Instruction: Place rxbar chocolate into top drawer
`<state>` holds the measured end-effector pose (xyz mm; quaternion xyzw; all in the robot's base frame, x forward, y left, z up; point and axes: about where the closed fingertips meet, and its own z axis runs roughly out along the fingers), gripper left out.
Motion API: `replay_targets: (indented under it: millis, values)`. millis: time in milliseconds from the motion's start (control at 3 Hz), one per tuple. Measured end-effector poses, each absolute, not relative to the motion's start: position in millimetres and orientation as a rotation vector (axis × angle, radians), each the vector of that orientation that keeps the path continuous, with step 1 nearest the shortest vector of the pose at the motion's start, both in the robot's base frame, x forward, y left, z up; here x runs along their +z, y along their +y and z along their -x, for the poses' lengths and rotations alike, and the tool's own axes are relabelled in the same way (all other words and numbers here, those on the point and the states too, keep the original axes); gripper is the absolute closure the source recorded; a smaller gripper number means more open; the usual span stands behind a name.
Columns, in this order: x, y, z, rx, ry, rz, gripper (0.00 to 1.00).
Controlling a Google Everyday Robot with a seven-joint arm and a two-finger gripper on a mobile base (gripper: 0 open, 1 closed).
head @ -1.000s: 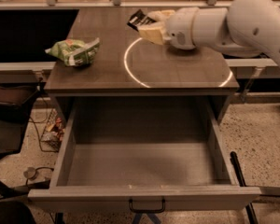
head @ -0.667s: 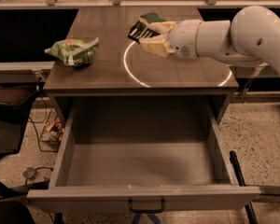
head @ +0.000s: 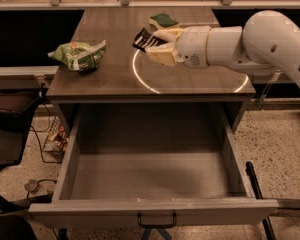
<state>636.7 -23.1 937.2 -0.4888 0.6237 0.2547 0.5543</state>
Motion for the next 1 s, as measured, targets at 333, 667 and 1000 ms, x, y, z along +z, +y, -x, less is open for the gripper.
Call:
replay_targets:
  millis: [333,667,1000]
  values:
    - [920,-8,-600,0.64,1.451,1.241,1.0]
    - [884,3,-552,0.731,1.453,1.353,1.0]
    - [836,-1,-506,0.869,1.461,1.423,1.0]
